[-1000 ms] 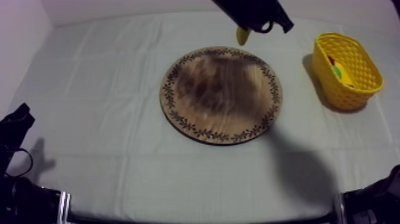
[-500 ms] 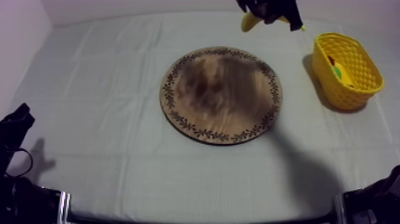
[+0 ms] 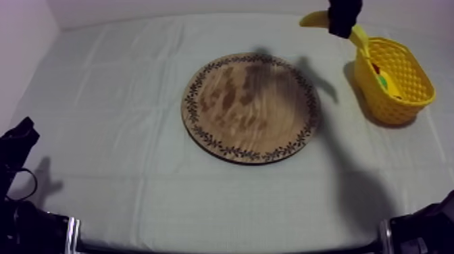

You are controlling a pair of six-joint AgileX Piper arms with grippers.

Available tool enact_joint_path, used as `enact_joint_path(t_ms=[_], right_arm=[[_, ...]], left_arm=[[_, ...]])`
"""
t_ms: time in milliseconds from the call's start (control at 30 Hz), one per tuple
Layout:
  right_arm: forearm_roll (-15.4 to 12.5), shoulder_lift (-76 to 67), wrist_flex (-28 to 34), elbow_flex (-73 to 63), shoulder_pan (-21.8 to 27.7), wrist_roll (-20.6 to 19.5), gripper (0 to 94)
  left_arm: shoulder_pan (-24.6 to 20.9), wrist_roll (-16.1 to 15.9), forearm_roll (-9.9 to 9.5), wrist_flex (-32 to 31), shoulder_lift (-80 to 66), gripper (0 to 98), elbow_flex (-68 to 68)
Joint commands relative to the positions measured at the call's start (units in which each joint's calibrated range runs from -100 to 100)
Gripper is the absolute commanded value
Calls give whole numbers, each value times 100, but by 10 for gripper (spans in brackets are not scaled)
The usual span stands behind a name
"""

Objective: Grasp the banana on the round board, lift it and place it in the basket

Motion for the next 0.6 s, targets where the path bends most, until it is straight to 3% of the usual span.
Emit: enact_joint_path(t_ms=[0,567], right_arm=[[-34,2,152,-94,240,-191,178],[-163,-16,623,-646,1537,-348,175]], left_arm=[[1,0,-1,-1,0,1,-1],[1,1,-1,-1,0,1,-1]])
